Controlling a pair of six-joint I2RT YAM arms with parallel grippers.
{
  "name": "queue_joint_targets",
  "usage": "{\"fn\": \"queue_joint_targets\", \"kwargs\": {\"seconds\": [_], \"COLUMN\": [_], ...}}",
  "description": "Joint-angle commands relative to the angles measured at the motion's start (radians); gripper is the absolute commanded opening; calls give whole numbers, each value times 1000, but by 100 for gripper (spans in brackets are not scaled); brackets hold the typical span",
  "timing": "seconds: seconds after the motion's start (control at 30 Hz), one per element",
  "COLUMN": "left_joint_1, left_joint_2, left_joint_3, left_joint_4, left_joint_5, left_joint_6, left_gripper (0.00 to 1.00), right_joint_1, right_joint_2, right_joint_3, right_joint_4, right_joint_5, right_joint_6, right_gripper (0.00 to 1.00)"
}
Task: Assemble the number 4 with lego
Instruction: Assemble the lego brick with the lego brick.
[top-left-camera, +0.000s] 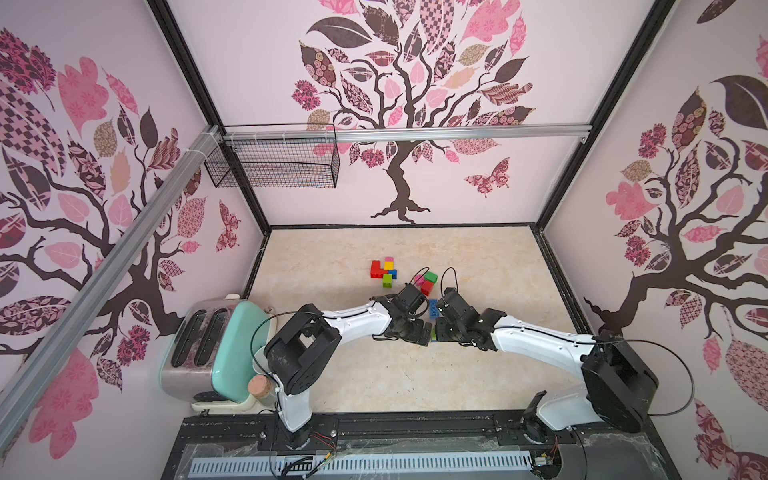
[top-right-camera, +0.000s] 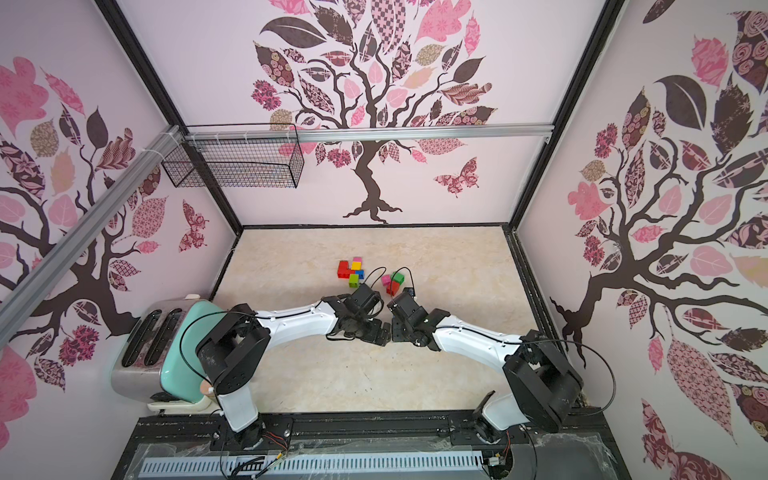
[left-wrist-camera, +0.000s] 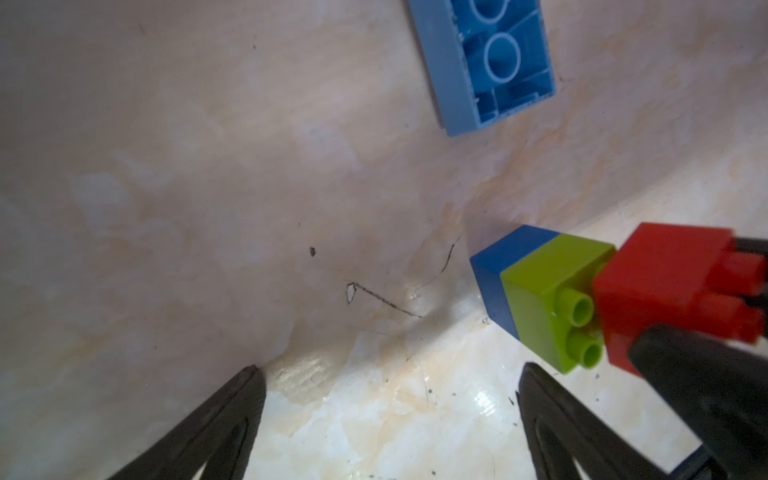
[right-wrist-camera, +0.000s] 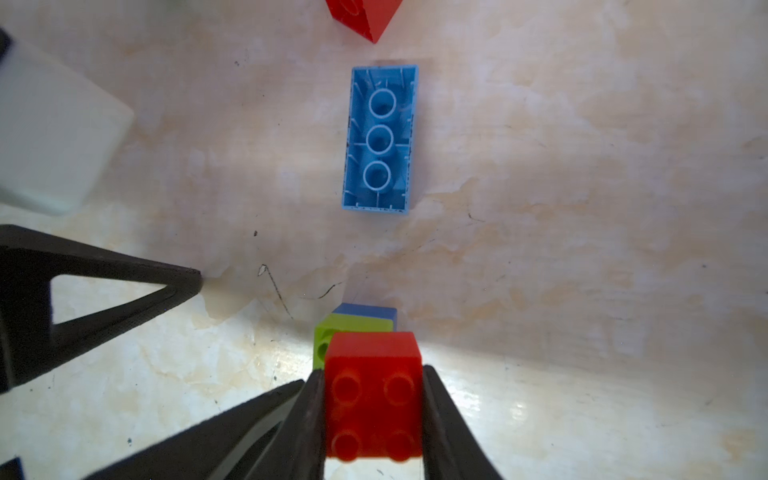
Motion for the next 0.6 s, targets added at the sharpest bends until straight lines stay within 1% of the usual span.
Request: {"fn": "queue_joint_targets", "kwargs": {"seconds": [0.0, 0.2, 0.37, 0.5, 0.57], "left_joint_1": [5, 10, 13, 16, 20], "left_joint_2": [26, 29, 36, 41, 48], "left_joint_3": [31, 27, 27, 30, 33], "left_joint_4": [-7, -3, 0, 0, 1], "left_joint_5": [17, 27, 38, 47, 54], "left_joint_6": [2, -1, -2, -1, 0], "left_gripper": [98, 98, 98, 98, 98], "right_joint_1": [2, 2, 6, 7, 6], "right_joint_2": [54, 32, 54, 53, 37], "right_joint_3": [13, -5, 7, 6, -1], "right_joint_4": [-99, -108, -136, -134, -116], "right_joint_5": [23, 57, 67, 75, 62], "right_joint_6": [-12, -3, -3, -16, -47], "right_gripper": [0, 0, 0, 0, 0]}}
